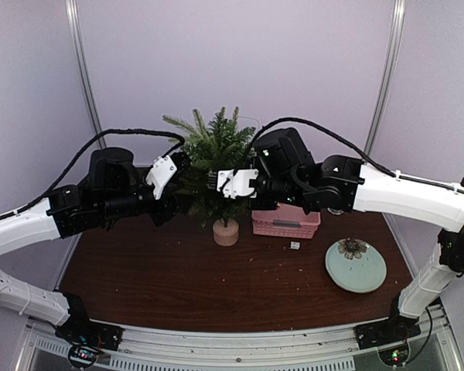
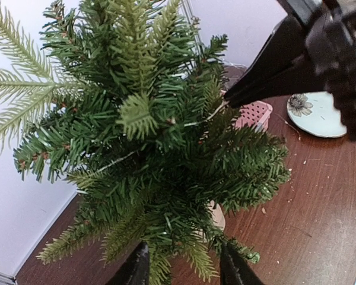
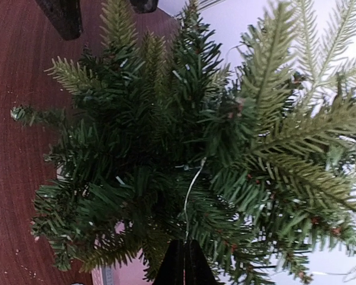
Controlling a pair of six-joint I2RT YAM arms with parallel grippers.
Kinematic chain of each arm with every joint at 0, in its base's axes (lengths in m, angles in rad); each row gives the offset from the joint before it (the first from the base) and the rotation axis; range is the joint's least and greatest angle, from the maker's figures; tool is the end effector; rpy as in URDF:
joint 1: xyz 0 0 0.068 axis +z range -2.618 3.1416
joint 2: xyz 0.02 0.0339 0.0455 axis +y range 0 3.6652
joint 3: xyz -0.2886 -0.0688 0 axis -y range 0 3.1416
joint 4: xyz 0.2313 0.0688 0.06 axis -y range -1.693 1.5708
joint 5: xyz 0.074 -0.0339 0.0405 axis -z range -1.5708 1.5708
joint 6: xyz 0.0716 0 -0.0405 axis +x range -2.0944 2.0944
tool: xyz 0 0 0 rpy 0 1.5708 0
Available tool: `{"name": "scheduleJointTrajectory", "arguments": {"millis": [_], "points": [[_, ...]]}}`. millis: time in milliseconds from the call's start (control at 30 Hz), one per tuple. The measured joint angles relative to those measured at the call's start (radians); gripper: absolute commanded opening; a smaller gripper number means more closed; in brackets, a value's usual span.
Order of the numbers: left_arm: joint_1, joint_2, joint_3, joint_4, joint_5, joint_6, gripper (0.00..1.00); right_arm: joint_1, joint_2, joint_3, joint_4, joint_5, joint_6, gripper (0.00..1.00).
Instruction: Decorate the small christmas tree
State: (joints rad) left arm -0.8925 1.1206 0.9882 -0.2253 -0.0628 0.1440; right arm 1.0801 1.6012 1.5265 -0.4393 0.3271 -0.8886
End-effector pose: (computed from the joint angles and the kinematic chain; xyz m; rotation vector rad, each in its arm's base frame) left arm 0.1716 -0.2058 0.3514 0.9301 1.7170 -0.4381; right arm 0.2028 0.3308 0.3748 -1.6005 1.3009 -0.2227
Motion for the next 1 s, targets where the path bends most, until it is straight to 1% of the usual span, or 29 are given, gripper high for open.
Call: {"name": "scheduleJointTrajectory", "arguments": {"millis": [400, 500, 633, 700, 733, 900, 1000], "points": [[0.000, -0.024, -0.016, -0.008, -0.005, 0.000, 0.40, -0.011, 0.047, -0.079, 0.059, -0.062, 0.095, 0.00], [0.000, -0.033, -0.018, -0.011, -0.006, 0.000, 0.40, -0.012, 0.055, -0.080, 0.071, -0.066, 0.113, 0.11], [0.000, -0.036, -0.018, -0.011, -0.008, 0.000, 0.40, -0.012, 0.056, -0.076, 0.075, -0.068, 0.135, 0.19], [0.000, -0.036, -0.018, -0.011, -0.009, 0.000, 0.40, -0.012, 0.056, -0.070, 0.076, -0.069, 0.143, 0.27], [0.000, -0.036, -0.018, -0.010, -0.010, 0.000, 0.40, -0.012, 0.056, -0.067, 0.077, -0.068, 0.151, 0.32], [0.000, -0.036, -0.018, -0.010, -0.012, 0.000, 0.40, -0.012, 0.045, -0.063, 0.076, -0.069, 0.167, 0.44], [0.000, -0.036, -0.018, -0.010, -0.012, 0.000, 0.43, -0.012, 0.024, -0.063, 0.072, -0.069, 0.178, 0.55]]}}
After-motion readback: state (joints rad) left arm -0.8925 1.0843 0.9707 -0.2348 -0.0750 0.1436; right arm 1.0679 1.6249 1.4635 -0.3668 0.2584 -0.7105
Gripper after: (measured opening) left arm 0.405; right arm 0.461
